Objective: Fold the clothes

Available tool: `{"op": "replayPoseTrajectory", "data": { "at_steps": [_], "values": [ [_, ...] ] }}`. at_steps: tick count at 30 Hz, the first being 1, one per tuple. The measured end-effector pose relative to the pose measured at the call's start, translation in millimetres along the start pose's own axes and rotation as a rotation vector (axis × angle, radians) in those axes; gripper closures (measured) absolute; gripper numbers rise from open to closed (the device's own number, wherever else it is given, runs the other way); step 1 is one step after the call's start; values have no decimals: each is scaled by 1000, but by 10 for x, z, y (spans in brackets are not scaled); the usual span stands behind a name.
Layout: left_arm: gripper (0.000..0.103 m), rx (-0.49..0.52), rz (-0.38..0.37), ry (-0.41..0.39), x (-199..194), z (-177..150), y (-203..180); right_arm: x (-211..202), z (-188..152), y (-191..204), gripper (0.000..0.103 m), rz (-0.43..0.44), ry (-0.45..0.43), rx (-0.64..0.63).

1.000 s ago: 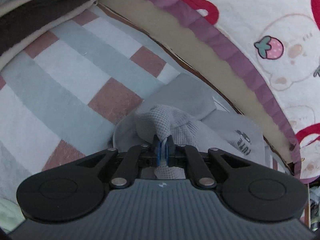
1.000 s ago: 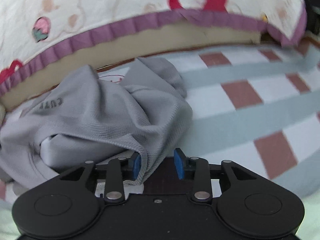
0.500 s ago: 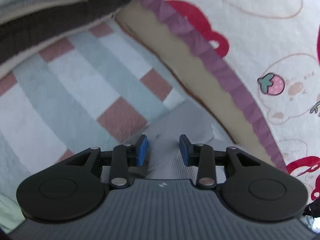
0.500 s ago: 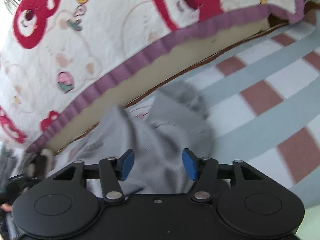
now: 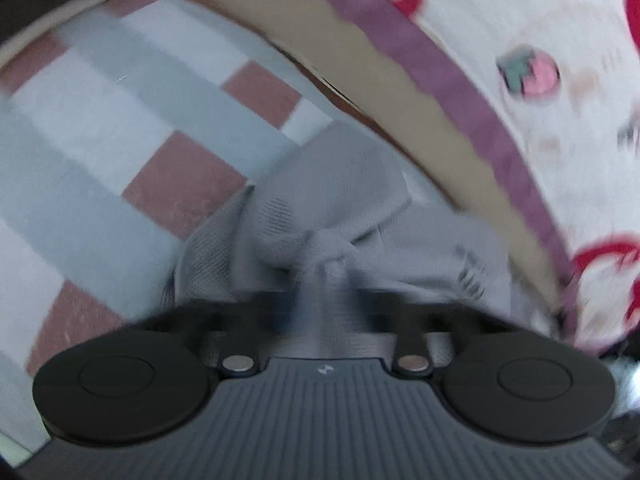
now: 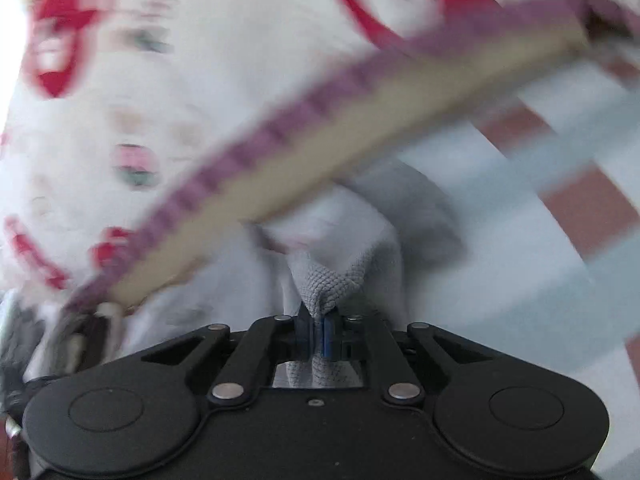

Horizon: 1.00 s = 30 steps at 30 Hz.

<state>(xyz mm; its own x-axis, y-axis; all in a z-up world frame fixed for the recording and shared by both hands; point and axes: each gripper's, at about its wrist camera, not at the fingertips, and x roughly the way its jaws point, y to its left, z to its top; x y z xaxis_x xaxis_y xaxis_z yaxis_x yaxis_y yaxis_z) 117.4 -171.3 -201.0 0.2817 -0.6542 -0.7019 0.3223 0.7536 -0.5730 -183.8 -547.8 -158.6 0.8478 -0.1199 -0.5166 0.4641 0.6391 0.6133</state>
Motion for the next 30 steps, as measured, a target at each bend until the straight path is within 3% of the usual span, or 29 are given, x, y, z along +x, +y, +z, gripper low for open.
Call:
{"op": "replayPoseTrajectory", "data": {
  "at_steps": [2, 4, 6, 8, 12, 14, 16, 19, 24, 27, 30],
  "values": [
    [96, 52, 1, -58, -162, -33, -99, -303, 60, 219, 96, 37, -76, -40],
    [96, 79, -19, -142, -406, -31, -163, -635, 133, 339, 96, 4, -132, -93],
    [96, 85, -38, -239, -681, -15, -157, -934, 171, 402, 96, -66, -171, -136],
    [96, 50, -40, -274, -813, -30, -56, -1032, 116, 347, 96, -153, -143, -165],
    [96, -84, -41, -149, -618, -86, 214, -765, -138, 103, 96, -281, -16, -141],
    [96, -111, 8, -85, -485, -101, 262, -586, -251, -15, 95, -314, 40, -104],
    [96, -110, 35, -67, -416, -126, 274, -517, -310, -79, 90, -323, 54, -65],
    [96, -114, 16, -68, -445, -132, 278, -488, -294, -149, 84, -330, 51, -13],
    [95, -153, 1, -25, -408, -130, 345, -604, -266, -333, 48, -372, 43, 67],
    [94, -173, 10, 11, -341, -131, 384, -605, -313, -470, 47, -413, 59, 116],
    [94, -178, 11, 21, -322, -132, 387, -618, -367, -628, 47, -379, 62, 212]
  ]
}}
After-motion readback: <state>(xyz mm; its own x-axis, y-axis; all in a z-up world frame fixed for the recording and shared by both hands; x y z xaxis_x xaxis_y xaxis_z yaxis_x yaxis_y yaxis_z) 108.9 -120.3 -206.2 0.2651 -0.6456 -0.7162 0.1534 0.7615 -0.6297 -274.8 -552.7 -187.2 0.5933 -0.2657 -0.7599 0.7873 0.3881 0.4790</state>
